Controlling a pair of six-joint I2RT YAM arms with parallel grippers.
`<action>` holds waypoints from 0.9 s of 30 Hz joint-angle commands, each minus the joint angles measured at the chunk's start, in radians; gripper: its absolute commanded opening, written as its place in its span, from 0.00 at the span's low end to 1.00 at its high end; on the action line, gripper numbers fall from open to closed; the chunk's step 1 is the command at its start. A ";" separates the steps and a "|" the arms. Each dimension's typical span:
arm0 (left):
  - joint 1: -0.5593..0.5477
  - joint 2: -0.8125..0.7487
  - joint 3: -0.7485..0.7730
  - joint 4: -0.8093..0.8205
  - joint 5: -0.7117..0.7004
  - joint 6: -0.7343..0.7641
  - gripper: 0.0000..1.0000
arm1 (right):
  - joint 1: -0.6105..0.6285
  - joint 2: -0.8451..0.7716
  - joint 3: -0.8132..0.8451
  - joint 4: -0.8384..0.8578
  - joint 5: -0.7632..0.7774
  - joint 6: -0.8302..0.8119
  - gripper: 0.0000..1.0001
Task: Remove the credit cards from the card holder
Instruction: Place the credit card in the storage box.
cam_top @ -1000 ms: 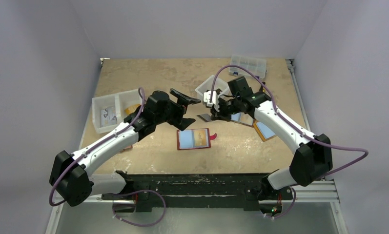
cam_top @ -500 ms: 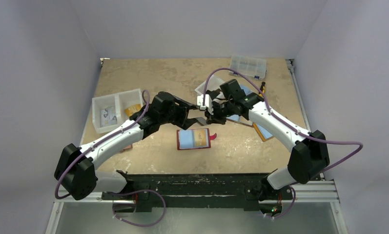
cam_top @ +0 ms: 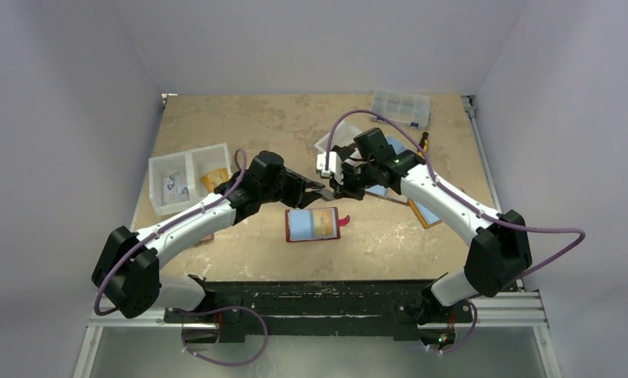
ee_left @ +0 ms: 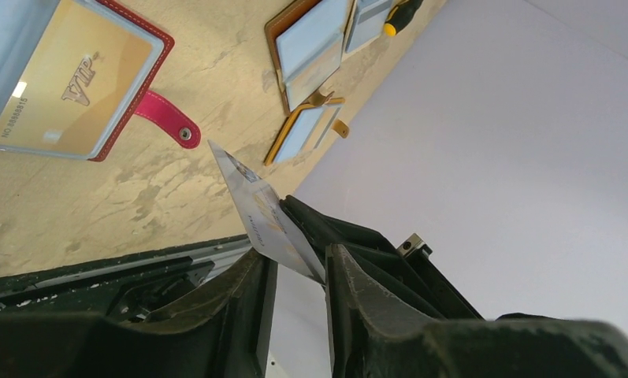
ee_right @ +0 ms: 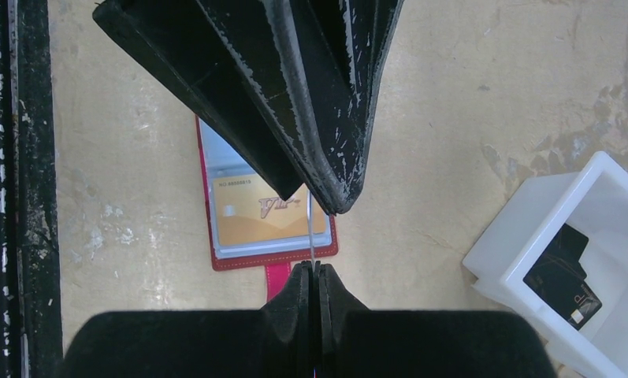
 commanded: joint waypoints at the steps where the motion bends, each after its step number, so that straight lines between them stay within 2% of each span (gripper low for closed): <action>1: -0.003 0.005 -0.017 0.036 0.028 -0.012 0.31 | 0.016 -0.001 0.036 0.028 0.022 0.011 0.00; 3: -0.003 0.010 -0.022 0.040 0.034 -0.006 0.23 | 0.018 0.001 0.035 0.026 0.021 0.012 0.00; 5: -0.003 0.013 -0.032 0.061 0.042 -0.001 0.02 | 0.021 0.001 0.034 0.025 0.020 0.013 0.00; 6: -0.003 0.012 -0.039 0.075 0.048 -0.001 0.00 | 0.022 0.001 0.035 0.020 0.017 0.014 0.00; 8: -0.003 0.009 -0.053 0.100 0.052 0.007 0.00 | 0.021 0.007 0.049 -0.008 0.000 0.007 0.05; 10: -0.003 -0.001 -0.061 0.103 0.036 0.039 0.00 | 0.021 0.015 0.067 -0.043 -0.029 -0.003 0.18; 13: -0.001 -0.029 -0.066 0.063 -0.019 0.124 0.00 | 0.022 0.022 0.086 -0.097 -0.081 -0.020 0.53; 14: 0.000 -0.041 -0.068 0.045 -0.037 0.158 0.00 | 0.022 0.026 0.096 -0.117 -0.108 -0.026 0.62; 16: 0.007 -0.065 -0.076 0.010 -0.070 0.226 0.00 | 0.013 0.031 0.105 -0.139 -0.160 -0.021 0.73; 18: 0.014 -0.097 -0.081 -0.028 -0.109 0.311 0.00 | -0.010 0.024 0.106 -0.150 -0.201 -0.021 0.79; 22: 0.030 -0.209 -0.098 -0.067 -0.210 0.579 0.00 | -0.078 0.008 0.107 -0.170 -0.310 -0.012 0.82; 25: 0.041 -0.368 -0.128 -0.061 -0.322 0.808 0.00 | -0.105 0.001 0.083 -0.160 -0.333 -0.007 0.83; 27: 0.045 -0.523 -0.156 -0.064 -0.452 0.923 0.00 | -0.112 0.001 0.060 -0.145 -0.341 0.000 0.83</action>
